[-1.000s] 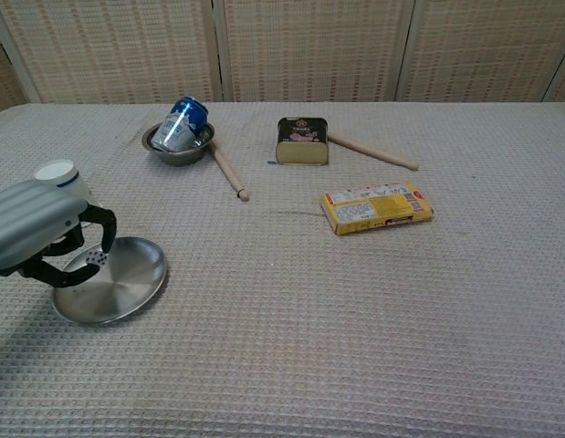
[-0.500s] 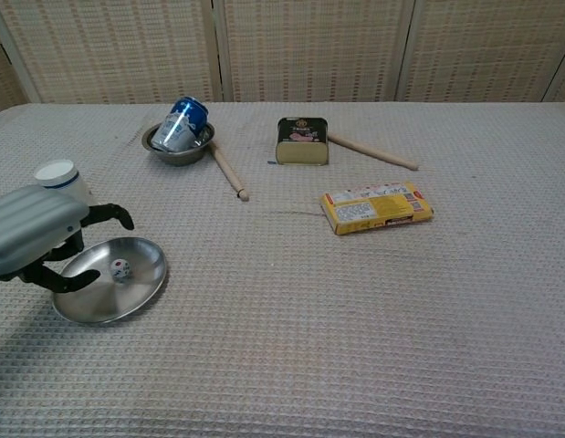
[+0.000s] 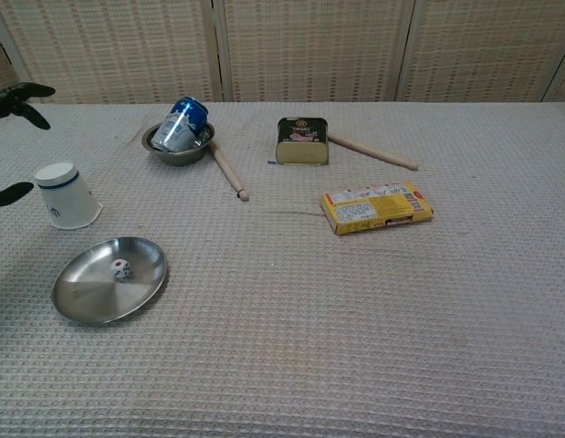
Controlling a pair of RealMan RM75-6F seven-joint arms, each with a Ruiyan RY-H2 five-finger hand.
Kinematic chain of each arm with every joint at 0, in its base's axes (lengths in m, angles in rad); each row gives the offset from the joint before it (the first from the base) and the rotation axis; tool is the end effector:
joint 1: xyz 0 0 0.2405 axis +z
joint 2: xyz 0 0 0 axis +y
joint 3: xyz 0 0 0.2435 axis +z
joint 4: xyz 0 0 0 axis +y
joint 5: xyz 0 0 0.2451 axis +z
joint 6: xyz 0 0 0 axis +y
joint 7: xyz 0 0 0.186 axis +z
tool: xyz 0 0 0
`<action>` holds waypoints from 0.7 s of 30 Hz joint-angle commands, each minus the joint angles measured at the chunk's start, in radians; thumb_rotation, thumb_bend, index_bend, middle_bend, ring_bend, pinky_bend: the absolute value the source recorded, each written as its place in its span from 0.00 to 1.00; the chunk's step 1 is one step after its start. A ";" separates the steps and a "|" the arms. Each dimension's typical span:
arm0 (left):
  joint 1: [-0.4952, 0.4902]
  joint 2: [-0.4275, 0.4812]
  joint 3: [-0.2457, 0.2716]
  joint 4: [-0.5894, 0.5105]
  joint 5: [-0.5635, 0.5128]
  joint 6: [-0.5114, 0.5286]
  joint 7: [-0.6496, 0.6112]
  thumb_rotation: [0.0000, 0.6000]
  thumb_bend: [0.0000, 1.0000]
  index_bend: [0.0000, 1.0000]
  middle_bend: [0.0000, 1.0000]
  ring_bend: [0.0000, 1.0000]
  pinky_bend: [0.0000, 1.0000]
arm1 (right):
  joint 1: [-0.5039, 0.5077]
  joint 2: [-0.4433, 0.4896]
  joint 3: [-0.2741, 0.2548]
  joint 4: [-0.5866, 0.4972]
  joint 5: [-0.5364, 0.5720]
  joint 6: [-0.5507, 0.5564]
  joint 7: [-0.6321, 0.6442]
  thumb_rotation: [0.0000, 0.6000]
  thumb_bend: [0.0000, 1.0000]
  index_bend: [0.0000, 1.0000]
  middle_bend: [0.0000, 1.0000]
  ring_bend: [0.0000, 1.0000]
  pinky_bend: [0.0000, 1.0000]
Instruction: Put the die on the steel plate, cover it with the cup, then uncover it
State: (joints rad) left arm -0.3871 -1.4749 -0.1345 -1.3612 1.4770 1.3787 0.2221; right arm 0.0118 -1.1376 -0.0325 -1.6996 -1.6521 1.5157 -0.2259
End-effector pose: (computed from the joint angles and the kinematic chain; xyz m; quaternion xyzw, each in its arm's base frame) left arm -0.2336 0.3290 0.0280 -0.6578 -0.2802 -0.4269 0.5536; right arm -0.2835 -0.1802 0.0893 0.6557 -0.3509 0.3499 0.5696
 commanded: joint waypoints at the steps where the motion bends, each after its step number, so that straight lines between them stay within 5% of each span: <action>1: -0.053 0.059 -0.059 0.024 -0.133 -0.192 -0.068 1.00 0.32 0.00 0.00 0.81 1.00 | -0.001 0.000 -0.001 -0.002 -0.002 0.001 0.000 1.00 0.18 0.00 0.00 0.00 0.00; 14: -0.144 0.048 -0.066 0.077 -0.246 -0.367 0.011 1.00 0.32 0.04 0.00 0.84 1.00 | 0.003 -0.004 0.005 0.001 0.016 -0.013 -0.007 1.00 0.18 0.00 0.00 0.00 0.00; 21: -0.169 0.033 -0.060 0.122 -0.271 -0.401 0.018 1.00 0.33 0.14 0.12 0.84 1.00 | 0.004 -0.005 0.009 0.001 0.023 -0.014 -0.011 1.00 0.18 0.00 0.00 0.00 0.00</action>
State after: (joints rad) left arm -0.5546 -1.4405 -0.1956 -1.2396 1.2065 0.9796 0.2407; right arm 0.0156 -1.1427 -0.0240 -1.6986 -1.6285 1.5018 -0.2371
